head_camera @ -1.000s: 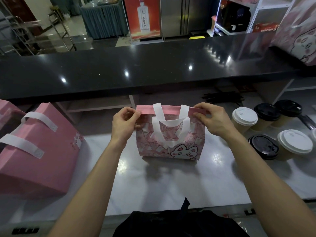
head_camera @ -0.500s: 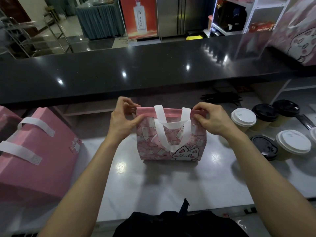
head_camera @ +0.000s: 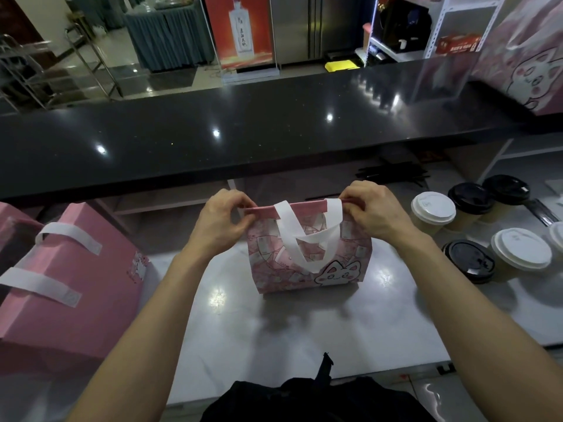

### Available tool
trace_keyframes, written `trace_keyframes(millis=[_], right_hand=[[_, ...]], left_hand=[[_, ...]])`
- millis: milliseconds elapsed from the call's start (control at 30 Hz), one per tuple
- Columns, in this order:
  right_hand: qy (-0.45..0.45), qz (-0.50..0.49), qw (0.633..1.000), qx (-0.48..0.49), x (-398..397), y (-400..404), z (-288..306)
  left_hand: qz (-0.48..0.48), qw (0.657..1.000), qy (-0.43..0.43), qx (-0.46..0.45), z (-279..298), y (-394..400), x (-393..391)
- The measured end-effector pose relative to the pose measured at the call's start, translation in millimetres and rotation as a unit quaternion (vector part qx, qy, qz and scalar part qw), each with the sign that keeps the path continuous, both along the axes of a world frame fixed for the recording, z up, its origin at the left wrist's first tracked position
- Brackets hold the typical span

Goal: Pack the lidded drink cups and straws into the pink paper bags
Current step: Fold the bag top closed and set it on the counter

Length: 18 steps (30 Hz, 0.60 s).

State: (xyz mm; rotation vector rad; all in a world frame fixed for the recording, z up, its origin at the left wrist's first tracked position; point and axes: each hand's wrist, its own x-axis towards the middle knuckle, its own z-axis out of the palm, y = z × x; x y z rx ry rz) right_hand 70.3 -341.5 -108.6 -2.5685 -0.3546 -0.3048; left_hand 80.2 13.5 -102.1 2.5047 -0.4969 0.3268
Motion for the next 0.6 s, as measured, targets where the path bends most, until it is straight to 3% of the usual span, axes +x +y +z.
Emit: trace_keyframes(millis=[233,367,467,533,600], right_hand=[[0.115,-0.006,0.992,0.06,-7,-16,31],[0.08,-0.025,0.99,0.118,-3,-5,61],[0.129,0.038,0.99,0.031,5,23,70],[0.157,0.066,0.982,-0.077,8,39,67],[0.129,0.077,0.977,-0.15,9,50,61]], left_hand=[[-0.036,0.996,0.058,0.051,23,-1,7],[-0.031,0.996,0.073,-0.038,48,-16,14],[-0.039,0.994,0.098,-0.032,61,-53,19],[-0.082,0.984,0.14,0.072,63,-71,20],[-0.092,0.972,0.114,0.184,58,-81,20]])
